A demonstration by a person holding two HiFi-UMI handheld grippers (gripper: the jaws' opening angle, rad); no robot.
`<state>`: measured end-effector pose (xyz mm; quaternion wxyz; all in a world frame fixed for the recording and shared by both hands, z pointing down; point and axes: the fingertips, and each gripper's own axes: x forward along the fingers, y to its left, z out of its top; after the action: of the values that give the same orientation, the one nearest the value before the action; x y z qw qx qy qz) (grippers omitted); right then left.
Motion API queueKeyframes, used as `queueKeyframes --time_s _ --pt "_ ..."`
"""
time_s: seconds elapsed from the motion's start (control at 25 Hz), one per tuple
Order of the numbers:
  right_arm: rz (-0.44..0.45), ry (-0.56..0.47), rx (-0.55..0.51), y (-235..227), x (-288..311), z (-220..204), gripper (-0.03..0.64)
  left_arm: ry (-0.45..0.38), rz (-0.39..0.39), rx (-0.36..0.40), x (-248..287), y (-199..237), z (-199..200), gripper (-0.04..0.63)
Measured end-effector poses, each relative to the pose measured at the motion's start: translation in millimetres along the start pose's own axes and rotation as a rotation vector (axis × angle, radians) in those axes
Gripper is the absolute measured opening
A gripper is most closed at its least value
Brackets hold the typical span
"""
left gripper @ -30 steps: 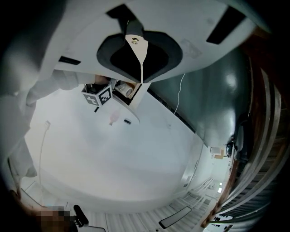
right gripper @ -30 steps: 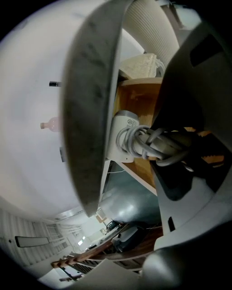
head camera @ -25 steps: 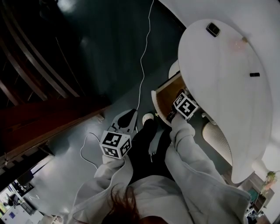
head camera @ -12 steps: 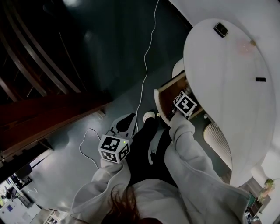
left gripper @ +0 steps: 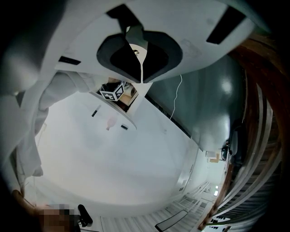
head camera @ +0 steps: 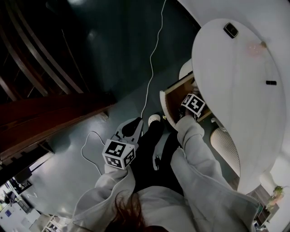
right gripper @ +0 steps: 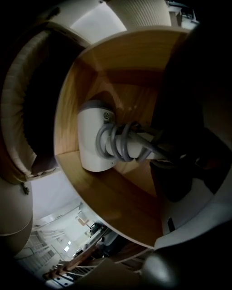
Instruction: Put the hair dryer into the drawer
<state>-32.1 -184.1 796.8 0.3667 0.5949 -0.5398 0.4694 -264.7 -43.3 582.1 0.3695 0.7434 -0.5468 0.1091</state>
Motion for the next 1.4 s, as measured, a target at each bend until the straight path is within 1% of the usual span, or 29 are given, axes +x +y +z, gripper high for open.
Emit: queueKeyframes --time_s 0.08,0.16,0.52,0.64,0.84,0.92,1.0,1.08,1.2,1.32,1.4 --pt "0.020 0.044 -0.010 1.8 6.6 -6.5 0.268 0.002 -0.003 -0.002 0.4 -0.9 -2.8 0.023" --pt "0.015 0.062 -0.036 3.7 8.2 -7.9 0.268 0.001 -0.007 -0.004 1.0 -1.8 -3.9 0.023" --pt "0.012 0.071 -0.064 6.1 7.9 -8.7 0.283 -0.006 -0.016 -0.006 0.1 -4.5 -4.3 0.023" --pt "0.021 0.071 -0.074 8.0 7.3 -7.7 0.314 -0.005 -0.017 -0.010 0.0 -5.8 -6.2 0.023" --pt "0.052 0.031 -0.105 15.0 3.7 0.3 0.413 -0.011 -0.021 -0.009 0.7 -6.2 -4.9 0.023" --pt "0.058 0.021 -0.109 15.1 1.9 2.5 0.437 -0.015 -0.025 -0.008 1.5 -7.8 -3.9 0.023" --pt "0.073 0.027 -0.117 17.5 0.6 3.4 0.455 -0.019 -0.029 -0.006 2.5 -8.3 -2.8 0.023" --pt "0.098 0.052 -0.121 22.2 -0.1 0.0 0.498 -0.022 -0.033 -0.005 3.4 -9.0 -2.4 0.023" --pt "0.121 0.078 -0.112 25.8 -1.6 -4.8 0.510 -0.028 -0.043 -0.002 4.5 -12.9 -0.6 0.023" --pt "0.133 0.082 -0.110 27.9 -2.5 -5.8 0.541 -0.036 -0.046 0.001 3.3 -14.6 1.5 0.023" --pt "0.134 0.085 -0.112 27.6 -2.5 -6.1 0.543 -0.038 -0.045 0.001 2.5 -14.2 1.8 0.023"
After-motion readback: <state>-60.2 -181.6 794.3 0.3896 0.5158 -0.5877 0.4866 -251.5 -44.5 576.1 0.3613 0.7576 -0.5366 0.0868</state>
